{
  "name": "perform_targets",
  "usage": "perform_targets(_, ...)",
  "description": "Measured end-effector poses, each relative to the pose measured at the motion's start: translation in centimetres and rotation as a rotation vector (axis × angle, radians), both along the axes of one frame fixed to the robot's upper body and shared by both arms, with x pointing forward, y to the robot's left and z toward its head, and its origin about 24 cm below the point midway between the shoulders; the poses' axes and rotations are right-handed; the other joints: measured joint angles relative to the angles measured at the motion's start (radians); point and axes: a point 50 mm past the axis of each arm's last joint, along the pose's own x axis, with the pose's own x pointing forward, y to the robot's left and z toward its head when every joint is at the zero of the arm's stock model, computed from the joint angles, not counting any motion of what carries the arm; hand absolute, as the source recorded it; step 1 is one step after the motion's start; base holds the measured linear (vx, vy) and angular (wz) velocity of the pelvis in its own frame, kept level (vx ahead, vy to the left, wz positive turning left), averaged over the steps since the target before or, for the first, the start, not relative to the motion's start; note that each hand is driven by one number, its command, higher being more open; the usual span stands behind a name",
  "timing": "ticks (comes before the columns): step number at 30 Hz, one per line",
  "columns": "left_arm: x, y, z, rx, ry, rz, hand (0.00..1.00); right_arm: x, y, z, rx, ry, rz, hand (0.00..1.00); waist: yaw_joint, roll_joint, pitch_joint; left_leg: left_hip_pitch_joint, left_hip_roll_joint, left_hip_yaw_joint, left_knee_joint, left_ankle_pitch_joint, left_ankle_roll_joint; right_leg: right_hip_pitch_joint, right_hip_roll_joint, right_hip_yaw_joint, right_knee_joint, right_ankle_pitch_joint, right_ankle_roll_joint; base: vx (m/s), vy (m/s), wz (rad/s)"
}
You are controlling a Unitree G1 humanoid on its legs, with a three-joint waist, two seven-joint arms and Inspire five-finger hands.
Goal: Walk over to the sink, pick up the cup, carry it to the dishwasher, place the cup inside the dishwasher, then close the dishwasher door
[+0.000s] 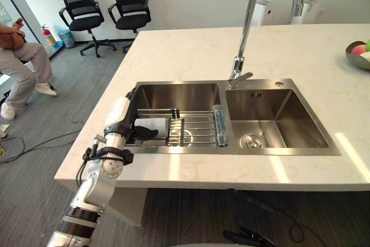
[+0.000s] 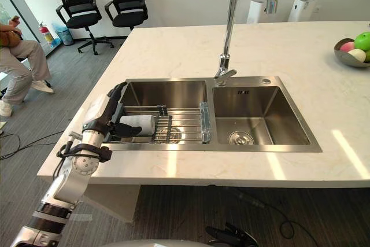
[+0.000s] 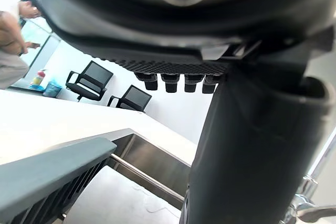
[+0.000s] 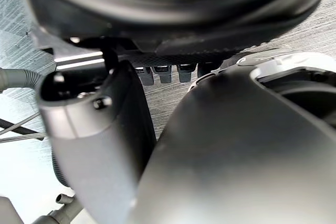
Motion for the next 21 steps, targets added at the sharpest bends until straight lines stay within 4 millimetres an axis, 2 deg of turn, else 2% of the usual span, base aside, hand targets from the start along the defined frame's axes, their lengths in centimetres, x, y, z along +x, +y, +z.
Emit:
perform_targets(6, 1.0, 0.0, 1.2, 0.045, -0.007, -0.068, 1.00, -0.1, 0.2, 0.1, 0.012, 0.019, 0.009, 1.00, -0.004, -0.015, -0.009, -0.005, -0.001, -0.001, -0.001, 0.004, 0.000, -0.001, 0.000, 0.000, -0.012, 0.004, 0.013, -0.03, 0.004, 0.00)
perform_targets(10, 1.5, 0.5, 1.4, 0.093, 0.005, -0.076, 1.00, 0.1, 0.4, 0.2, 0.020, 0.031, 0.026, 1.00, -0.016, -0.026, -0.015, -0.007, -0.003, 0.006, -0.001, 0.002, 0.002, 0.000, 0.000, 0.009, -0.025, 0.015, 0.007, 0.06, 0.017, -0.06)
perform_targets(13, 2.0, 1.0, 1.6, 0.151, 0.018, -0.072, 1.00, 0.2, 0.4, 0.2, 0.026, 0.037, 0.028, 1.00, -0.017, -0.027, -0.016, -0.006, -0.004, 0.024, 0.003, -0.003, 0.002, 0.000, 0.002, 0.024, -0.035, 0.024, 0.006, 0.07, 0.017, -0.15)
perform_targets(21, 3.2, 1.7, 1.9, 0.233, 0.054, -0.068, 1.00, 0.4, 0.3, 0.4, 0.042, 0.050, 0.033, 1.00, -0.047, -0.028, -0.017, 0.010, -0.001, 0.048, 0.002, -0.006, 0.002, 0.002, 0.006, 0.051, -0.035, 0.034, 0.001, -0.01, 0.006, -0.10)
